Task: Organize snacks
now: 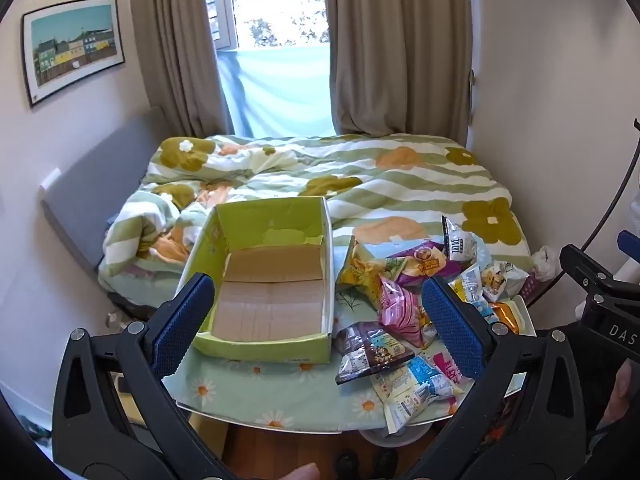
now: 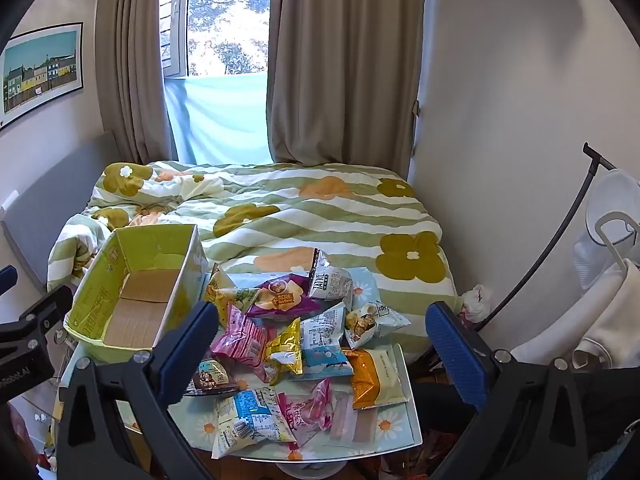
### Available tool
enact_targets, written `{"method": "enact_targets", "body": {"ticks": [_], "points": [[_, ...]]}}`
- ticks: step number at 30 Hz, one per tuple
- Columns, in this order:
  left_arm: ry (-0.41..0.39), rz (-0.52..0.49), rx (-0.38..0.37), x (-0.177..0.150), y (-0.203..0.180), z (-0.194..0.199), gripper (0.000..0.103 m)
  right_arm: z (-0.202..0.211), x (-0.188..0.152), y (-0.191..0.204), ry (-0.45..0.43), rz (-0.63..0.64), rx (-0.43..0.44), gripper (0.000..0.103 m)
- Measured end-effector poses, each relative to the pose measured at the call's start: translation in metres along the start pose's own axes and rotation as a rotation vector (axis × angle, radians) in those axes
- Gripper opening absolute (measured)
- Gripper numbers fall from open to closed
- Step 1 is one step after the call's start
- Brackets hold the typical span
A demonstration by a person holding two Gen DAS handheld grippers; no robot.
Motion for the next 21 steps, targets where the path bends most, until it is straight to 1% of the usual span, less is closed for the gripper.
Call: {"method": "enact_targets", "body": {"ticks": [3, 5, 6, 12, 17, 21], "points": [[-0.019, 0.024, -0.021, 0.0, 0.011, 0.001, 0.102, 0.001, 0.0, 0.0, -0.001, 0.0, -0.002, 0.103], [-0.042, -0.001, 0.012, 0.004, 0.001, 0.006, 0.102, 0.001, 0.0, 0.0, 0.003, 0.001, -0.001, 0.103], [-0.044, 0.002, 0.012, 0.003, 0.0, 0.007, 0.102, 0.001, 0.0, 0.0, 0.002, 0.0, -0.002, 0.103], [-0.042, 0.001, 0.012, 0.006, -0.002, 0.011, 0.102, 0.001, 0.0, 0.0, 0.0, 0.0, -0.001, 0.103], [-0.044, -0.001, 0.015, 0.003, -0.005, 0.01, 0.102, 0.001, 0.0, -0.001, 0.001, 0.001, -0.003, 0.103], [-0.031, -0.006, 0.005, 0.005, -0.017, 0.011, 0.102, 0.0, 0.0, -0.001, 0.0, -0.001, -0.002, 0.103]]}}
Point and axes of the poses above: each gripper's, at about its wrist camera, not at the fingertips, and z roughly against the way its jaws point, y to its left, x to its top, the point moved 5 cm from there along -z, roughly the way its jaws point, and after that the axes turned 1 degree about -z, right-handed, at the moved point
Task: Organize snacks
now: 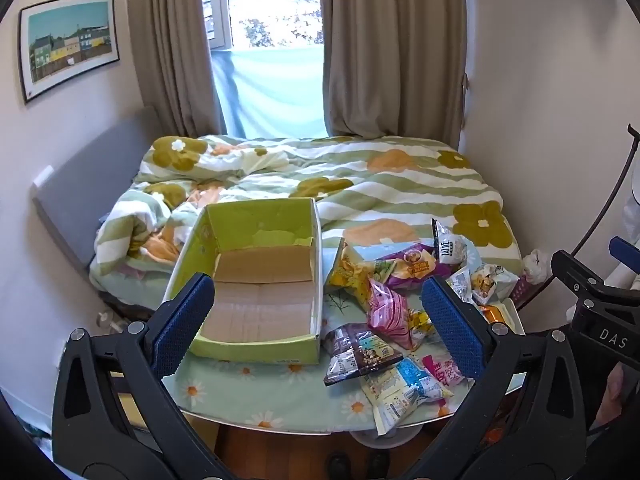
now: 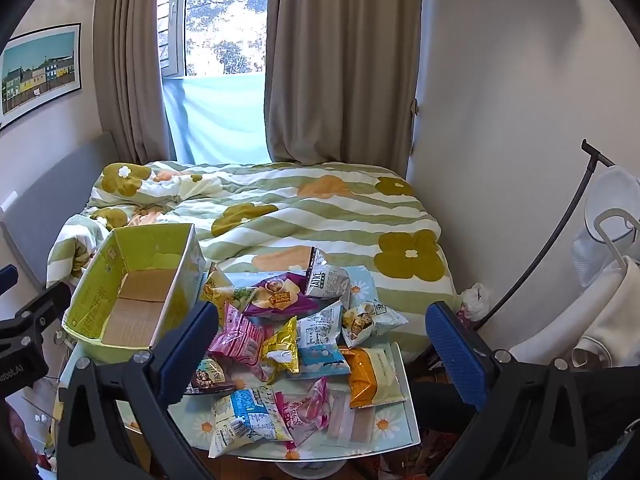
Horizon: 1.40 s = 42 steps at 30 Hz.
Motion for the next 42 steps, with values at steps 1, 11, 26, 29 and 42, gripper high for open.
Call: {"method": "enact_targets", "body": {"ticks": [1, 11, 26, 29, 42], "points": [[0.001, 0.001, -0.002, 0.0, -0.001, 0.0, 0.102, 0.0, 0.0, 0.0, 0.0, 0.0, 0.001, 0.103], [0.006, 0.008, 0.002, -0.003, 0.008, -0.007, 0.102, -0.001, 0.0, 0.0, 0.0, -0.001, 0.002, 0.103], [0.008, 0.006, 0.001, -0.006, 0.009, -0.01, 0.102, -0.002, -0.001, 0.0, 0.003, -0.001, 0.001, 0.103], [0.009, 0.005, 0.0, -0.007, 0.009, -0.011, 0.102, -0.002, -0.001, 0.0, 0.003, -0.001, 0.002, 0.103], [0.01, 0.001, -0.002, -0.01, 0.008, -0.013, 0.102, -0.002, 0.001, 0.002, 0.004, -0.001, 0.003, 0.103]]}}
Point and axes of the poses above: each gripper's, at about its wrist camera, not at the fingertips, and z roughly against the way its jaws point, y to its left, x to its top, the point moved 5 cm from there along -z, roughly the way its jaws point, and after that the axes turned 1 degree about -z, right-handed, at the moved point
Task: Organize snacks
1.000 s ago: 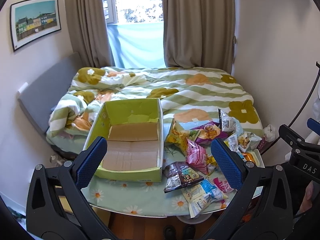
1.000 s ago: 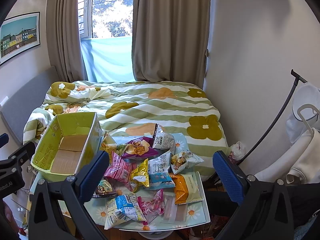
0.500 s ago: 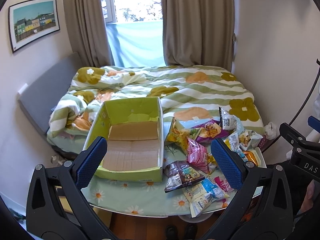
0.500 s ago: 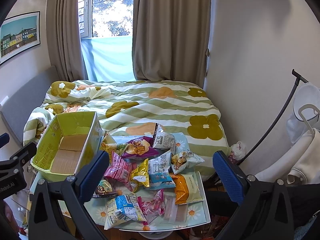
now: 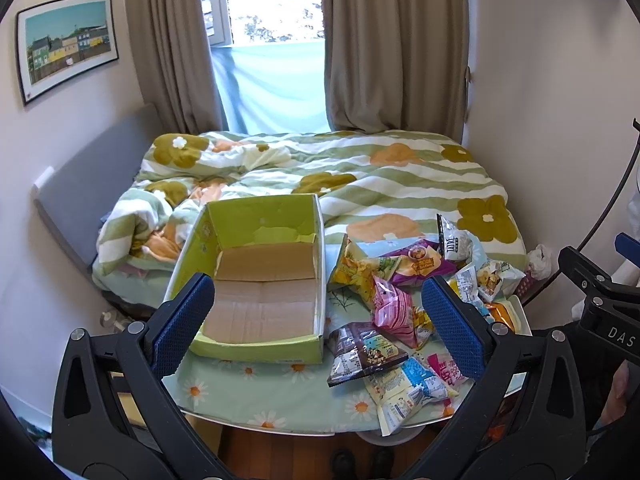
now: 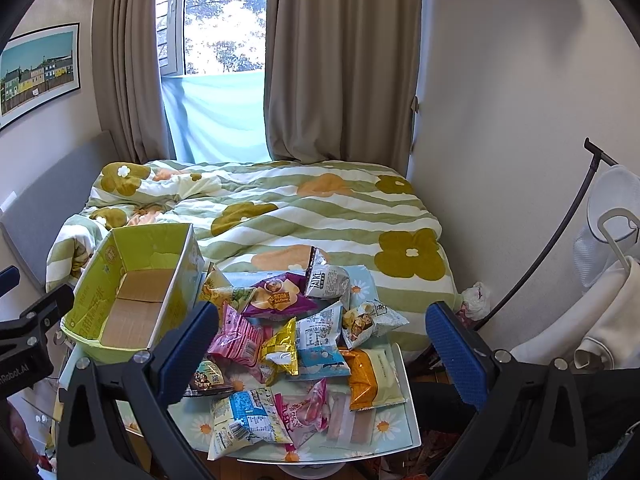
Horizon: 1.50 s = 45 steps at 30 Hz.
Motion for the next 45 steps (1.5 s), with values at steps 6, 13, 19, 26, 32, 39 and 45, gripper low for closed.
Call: {"method": "enact_targets", "body": {"ticks": [6, 13, 19, 26, 32, 39, 45], "points": [[0.001, -0.002, 0.0, 0.001, -0.001, 0.0, 0.102, -0.002, -0.001, -0.003, 0.0, 0.0, 0.0, 0.103], [0.001, -0.002, -0.001, 0.001, -0.001, 0.0, 0.102, -0.002, -0.001, -0.002, 0.0, 0.0, 0.0, 0.103], [0.002, -0.003, 0.0, 0.001, -0.001, -0.001, 0.102, -0.002, -0.001, -0.002, 0.0, 0.0, 0.0, 0.103], [0.005, 0.001, -0.006, 0.003, 0.001, -0.004, 0.102, 0.0, -0.001, -0.001, -0.001, 0.0, -0.001, 0.103], [0.004, 0.001, -0.006, 0.003, 0.0, -0.004, 0.102, 0.004, -0.002, -0.006, -0.01, -0.002, 0.004, 0.103], [0.05, 0.013, -0.08, 0.002, -0.004, -0.018, 0.102, 0.004, 0.005, -0.012, -0.008, -0.015, -0.028, 0.103], [0.166, 0.003, -0.146, -0.025, -0.023, -0.052, 0.102, -0.011, -0.027, -0.035, 0.064, -0.052, -0.056, 0.103]]}}
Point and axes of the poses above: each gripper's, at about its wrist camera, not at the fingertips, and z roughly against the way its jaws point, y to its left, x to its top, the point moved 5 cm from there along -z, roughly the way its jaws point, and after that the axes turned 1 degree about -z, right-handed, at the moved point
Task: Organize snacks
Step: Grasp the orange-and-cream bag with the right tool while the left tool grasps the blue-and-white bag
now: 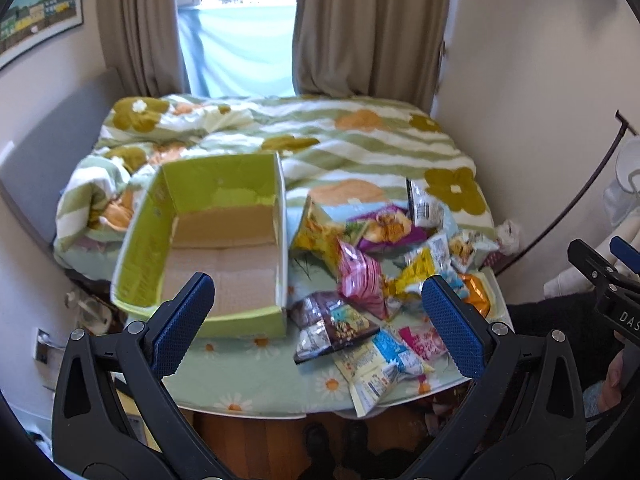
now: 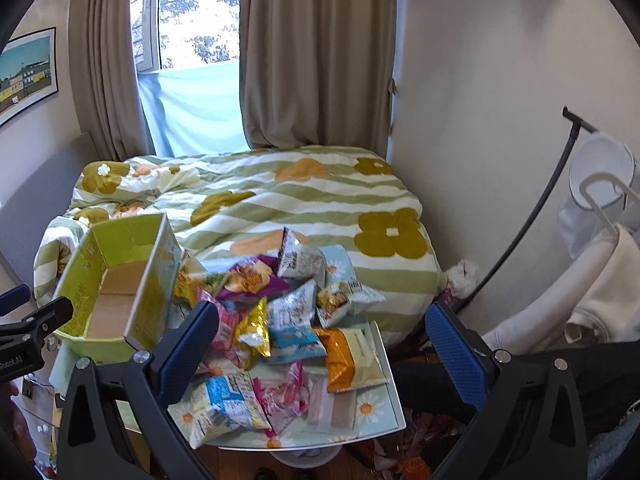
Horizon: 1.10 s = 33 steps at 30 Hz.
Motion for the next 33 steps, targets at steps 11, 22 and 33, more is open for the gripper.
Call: {"method": "enact_targets", "body": {"ticks": [11, 22, 33], "points": [[0.277, 0.142, -0.043, -0.083, -0.033, -0.097, 0.102, -0.092, -0.087, -0.031, 0.199, 0.007, 0.087, 0.103], [0.424, 0.233, -0.013, -0.121, -0.07, -0.179, 0.102, -0.159, -0.112, -0.044, 0.272, 0.082, 0.136, 0.103], [0.505, 0.278, 0.046, -0.15, -0.075, -0.235, 0.102, -0.213, -0.108, -0.05, 0.294, 0.139, 0.158, 0.103]]}}
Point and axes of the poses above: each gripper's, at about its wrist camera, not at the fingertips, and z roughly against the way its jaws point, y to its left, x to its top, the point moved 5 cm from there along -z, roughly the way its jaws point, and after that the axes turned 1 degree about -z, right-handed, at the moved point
